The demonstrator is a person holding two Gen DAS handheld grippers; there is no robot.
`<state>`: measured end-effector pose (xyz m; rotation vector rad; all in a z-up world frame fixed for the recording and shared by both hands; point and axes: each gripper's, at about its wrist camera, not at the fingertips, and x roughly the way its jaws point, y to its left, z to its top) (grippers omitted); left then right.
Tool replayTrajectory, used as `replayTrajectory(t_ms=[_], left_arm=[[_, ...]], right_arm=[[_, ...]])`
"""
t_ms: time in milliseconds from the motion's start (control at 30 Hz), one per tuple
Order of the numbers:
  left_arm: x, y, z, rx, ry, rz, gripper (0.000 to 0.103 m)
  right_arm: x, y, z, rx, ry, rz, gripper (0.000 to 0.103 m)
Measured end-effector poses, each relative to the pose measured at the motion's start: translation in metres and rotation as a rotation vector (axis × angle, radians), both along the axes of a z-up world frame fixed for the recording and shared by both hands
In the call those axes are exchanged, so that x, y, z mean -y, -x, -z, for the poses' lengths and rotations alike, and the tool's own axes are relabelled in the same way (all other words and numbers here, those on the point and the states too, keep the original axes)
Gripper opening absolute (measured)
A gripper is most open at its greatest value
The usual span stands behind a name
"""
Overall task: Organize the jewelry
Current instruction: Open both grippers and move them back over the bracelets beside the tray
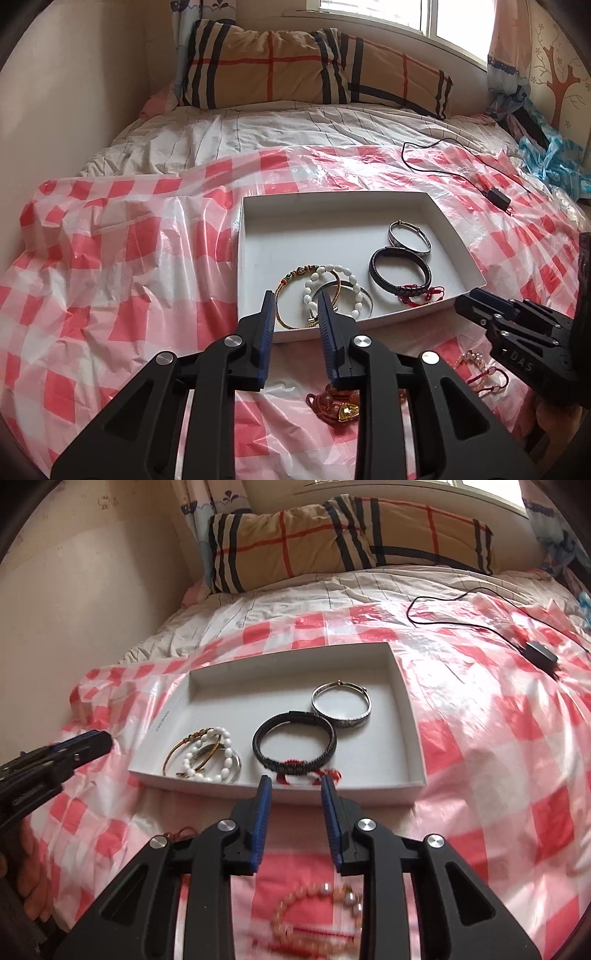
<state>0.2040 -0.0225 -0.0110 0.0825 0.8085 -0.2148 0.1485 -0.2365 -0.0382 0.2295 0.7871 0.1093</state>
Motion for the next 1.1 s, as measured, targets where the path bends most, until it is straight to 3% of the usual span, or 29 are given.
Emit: replayTrajectory(t_ms=[200,400,700,1100], left_arm=[[0.0,0.01,0.011,-0.058,0.005,0.033,0.027],[0.005,0.024,0.018,-0.067,-0.022,0.066,0.031],[0.002,0.042,0.013,-0.032,-0.066,0.09,0.038],[0.004,0.053,0.006,0.004,-0.101,0.118,0.044]], right_arm=[[0.001,0.039,0.004,-0.016,0.004,0.013,0.035],[0.021,0.063,0.0,0.016,-0.014,0.101,0.043],[0.018,0.069,-0.005,0.036,0.018,0.115,0.055],[0.011,0.066,-0.004,0.027,0.076,0.112,0.059]])
